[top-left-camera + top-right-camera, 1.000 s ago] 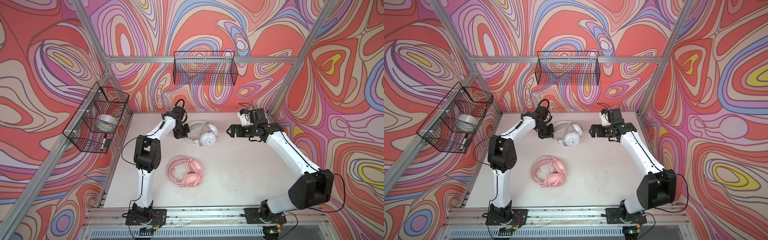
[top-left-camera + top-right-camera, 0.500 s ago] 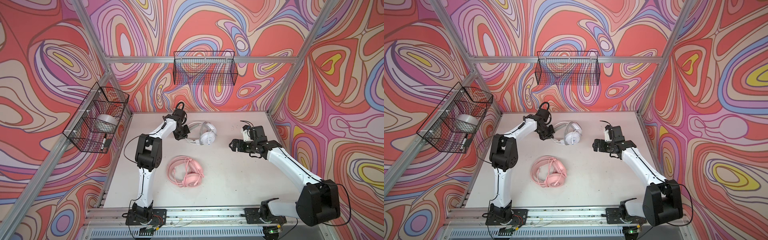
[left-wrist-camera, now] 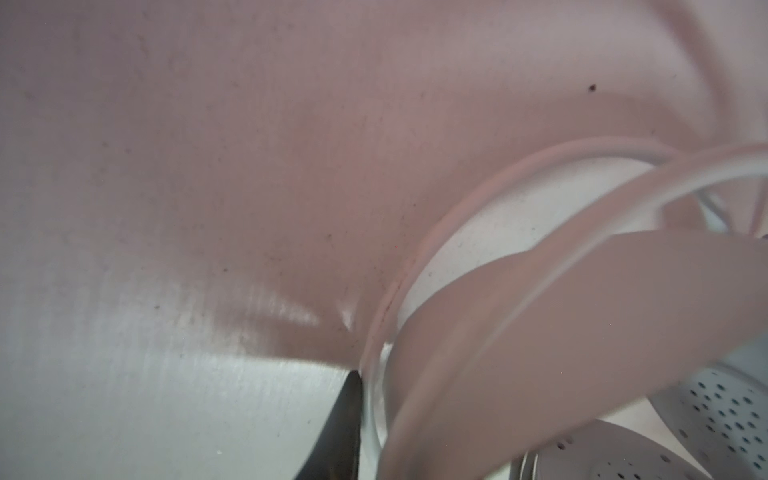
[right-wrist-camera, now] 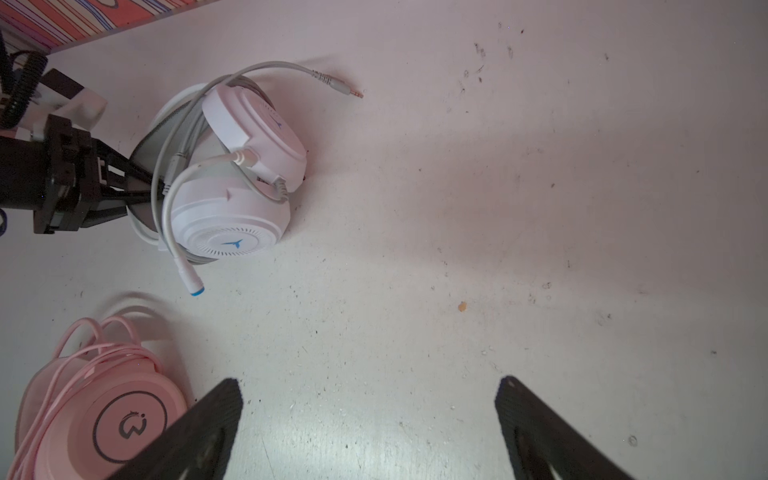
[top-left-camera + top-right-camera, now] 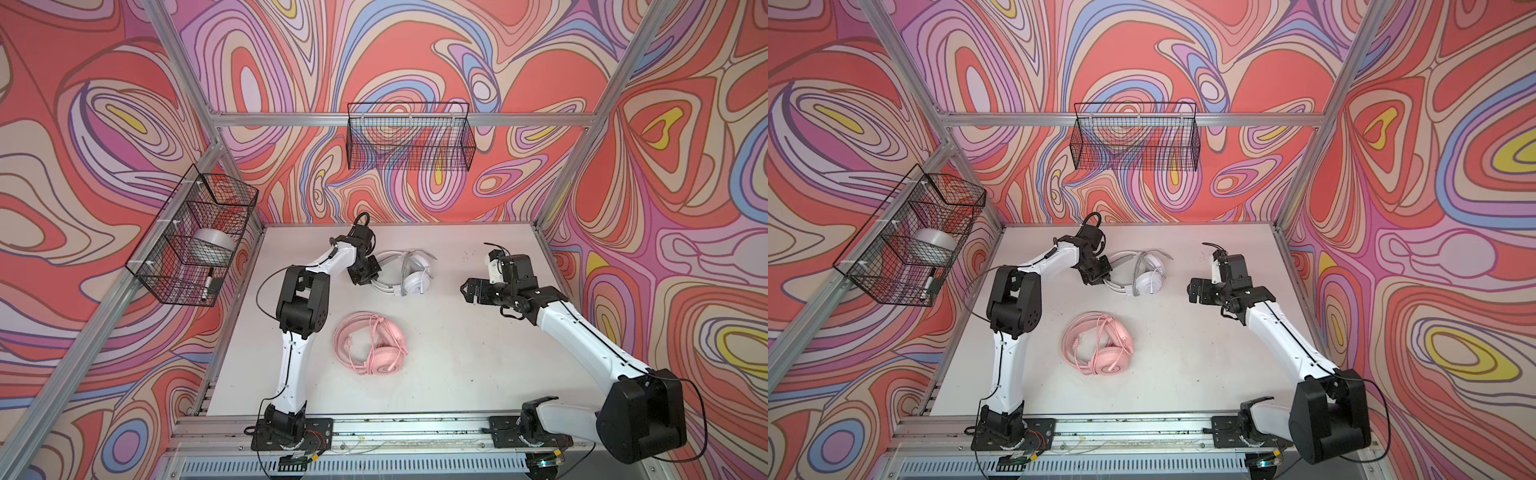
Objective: Wrap the headphones
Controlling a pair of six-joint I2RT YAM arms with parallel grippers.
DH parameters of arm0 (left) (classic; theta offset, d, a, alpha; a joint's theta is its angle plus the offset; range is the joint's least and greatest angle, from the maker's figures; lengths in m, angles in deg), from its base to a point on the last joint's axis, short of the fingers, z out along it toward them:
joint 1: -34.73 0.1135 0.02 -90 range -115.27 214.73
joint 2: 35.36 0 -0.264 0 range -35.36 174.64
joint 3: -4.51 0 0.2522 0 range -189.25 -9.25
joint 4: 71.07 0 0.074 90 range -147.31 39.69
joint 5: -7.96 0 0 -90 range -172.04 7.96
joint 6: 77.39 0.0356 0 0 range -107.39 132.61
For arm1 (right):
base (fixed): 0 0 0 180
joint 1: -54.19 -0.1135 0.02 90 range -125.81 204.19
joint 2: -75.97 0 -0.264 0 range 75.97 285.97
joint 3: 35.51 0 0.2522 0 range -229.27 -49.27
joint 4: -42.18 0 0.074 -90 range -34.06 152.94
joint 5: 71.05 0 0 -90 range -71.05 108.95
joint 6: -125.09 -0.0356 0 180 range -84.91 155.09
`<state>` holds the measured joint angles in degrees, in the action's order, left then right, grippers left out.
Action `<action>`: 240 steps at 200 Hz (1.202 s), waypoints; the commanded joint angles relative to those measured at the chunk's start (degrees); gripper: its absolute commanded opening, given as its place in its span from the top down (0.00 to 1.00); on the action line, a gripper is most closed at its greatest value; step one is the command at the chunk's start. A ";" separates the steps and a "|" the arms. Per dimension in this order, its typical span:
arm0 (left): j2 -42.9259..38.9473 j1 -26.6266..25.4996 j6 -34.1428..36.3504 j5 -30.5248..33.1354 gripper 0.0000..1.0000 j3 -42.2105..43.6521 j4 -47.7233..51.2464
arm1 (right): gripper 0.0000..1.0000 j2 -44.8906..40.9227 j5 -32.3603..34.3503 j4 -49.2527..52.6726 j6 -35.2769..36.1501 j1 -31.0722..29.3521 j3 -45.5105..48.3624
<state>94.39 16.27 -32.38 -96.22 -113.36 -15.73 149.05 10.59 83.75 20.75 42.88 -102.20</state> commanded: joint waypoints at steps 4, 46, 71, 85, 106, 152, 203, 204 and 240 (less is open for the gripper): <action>0.59 -0.39 -1.51 -0.49 0.64 0.73 -1.61 | 0.01 -0.60 1.33 -0.46 1.24 0.21 -0.26; -0.59 -0.42 -1.19 0.50 0.34 0.50 -0.76 | 0.01 -0.69 1.68 -0.03 1.82 0.19 -0.68; -1.39 -0.49 -0.98 1.05 0.21 0.58 -0.28 | 0.02 -0.92 1.76 0.30 2.12 0.21 -1.04; -1.90 -0.55 -0.94 1.11 0.18 0.67 -0.10 | 0.02 -0.95 1.84 0.51 2.31 0.19 -1.21; -2.73 -0.63 -0.82 1.05 0.14 0.65 0.14 | 0.02 -1.06 2.18 0.92 2.57 0.21 -1.46; -4.39 -1.21 0.56 3.04 0.00 -2.09 3.52 | 0.02 -1.74 2.64 0.49 2.40 0.17 -1.15; -8.44 -1.34 1.71 5.94 0.00 -3.50 6.13 | 0.02 -2.58 3.77 0.26 2.57 0.21 -1.48; -8.49 -1.33 1.78 6.06 0.00 -3.53 6.13 | 0.02 -2.67 3.83 0.20 2.61 0.23 -1.48; -16.93 -2.12 9.13 11.50 0.00 0.88 0.65 | 0.02 -3.60 4.44 -1.53 3.60 0.22 -2.19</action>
<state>85.74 14.91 -29.08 -90.47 -115.11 -12.40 147.20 13.63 83.77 23.08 42.88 -102.63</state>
